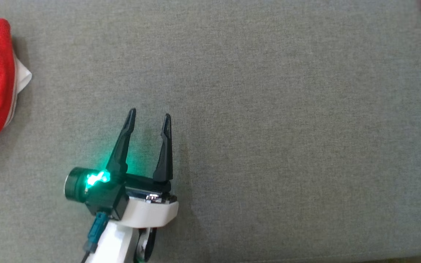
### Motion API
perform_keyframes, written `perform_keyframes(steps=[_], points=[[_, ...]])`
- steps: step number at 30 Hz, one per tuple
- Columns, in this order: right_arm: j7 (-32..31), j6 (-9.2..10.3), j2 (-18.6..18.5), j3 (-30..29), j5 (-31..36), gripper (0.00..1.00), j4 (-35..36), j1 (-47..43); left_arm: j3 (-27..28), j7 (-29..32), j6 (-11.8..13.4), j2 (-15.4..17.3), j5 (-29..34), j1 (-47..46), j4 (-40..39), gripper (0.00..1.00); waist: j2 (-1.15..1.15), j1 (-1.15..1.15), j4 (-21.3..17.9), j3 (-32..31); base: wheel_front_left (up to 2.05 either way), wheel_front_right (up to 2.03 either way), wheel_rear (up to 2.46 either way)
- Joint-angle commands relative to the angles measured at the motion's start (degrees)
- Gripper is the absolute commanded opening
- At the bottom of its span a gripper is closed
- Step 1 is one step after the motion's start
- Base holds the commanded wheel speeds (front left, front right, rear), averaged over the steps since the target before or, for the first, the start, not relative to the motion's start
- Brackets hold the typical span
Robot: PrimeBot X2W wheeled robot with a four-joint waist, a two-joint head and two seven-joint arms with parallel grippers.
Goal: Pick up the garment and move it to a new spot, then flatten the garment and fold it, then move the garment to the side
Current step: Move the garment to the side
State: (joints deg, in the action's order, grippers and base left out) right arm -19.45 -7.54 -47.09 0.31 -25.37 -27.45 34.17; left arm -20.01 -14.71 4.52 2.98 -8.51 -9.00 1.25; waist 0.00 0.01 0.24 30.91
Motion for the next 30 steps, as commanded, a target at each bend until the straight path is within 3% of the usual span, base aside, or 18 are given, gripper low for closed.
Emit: perform_keyframes(steps=[1,4,6,10,15,20,30], points=[[0.29,0.05,-3.96,-2.27,1.80,0.00,1.41,-2.46,1.88,-0.29,-0.16,-0.11,0.64,-0.49,-1.94,1.00,0.00,-0.01,-0.14,0.80,0.00,0.00,0.00],[0.69,0.05,-4.38,-6.50,5.30,0.00,1.61,-3.74,1.92,-0.29,-0.36,-0.11,0.73,-1.02,-1.92,1.00,0.00,-0.01,-0.28,1.82,0.00,0.00,0.00],[1.19,0.05,-3.43,-9.31,7.84,1.00,2.00,-4.17,1.87,-0.29,-0.52,-0.11,0.72,-1.46,-1.76,1.00,0.00,-0.01,-0.32,2.20,0.00,0.00,0.00],[3.96,0.05,0.88,-12.28,13.95,1.00,5.14,-4.73,1.69,-0.29,-0.81,-0.11,0.53,-2.34,-0.99,1.00,0.00,-0.01,-0.24,1.37,0.00,0.00,0.00],[9.45,0.05,10.36,-10.91,19.27,1.00,10.15,-4.72,2.43,-0.29,-0.60,-0.11,0.66,-1.59,-0.32,1.00,0.00,-0.01,-0.24,-2.87,0.00,0.00,0.00],[15.09,0.05,19.52,-3.99,16.98,1.00,9.66,-4.98,3.61,-0.29,-0.20,-0.11,0.39,0.91,0.52,1.00,0.00,-0.01,0.17,-8.94,0.00,0.00,0.00],[31.99,0.05,31.46,11.97,8.10,1.00,1.41,-13.47,5.79,-0.29,1.84,-0.11,-2.07,8.19,1.72,1.00,0.00,-0.01,2.09,-22.09,0.00,0.00,0.00]])
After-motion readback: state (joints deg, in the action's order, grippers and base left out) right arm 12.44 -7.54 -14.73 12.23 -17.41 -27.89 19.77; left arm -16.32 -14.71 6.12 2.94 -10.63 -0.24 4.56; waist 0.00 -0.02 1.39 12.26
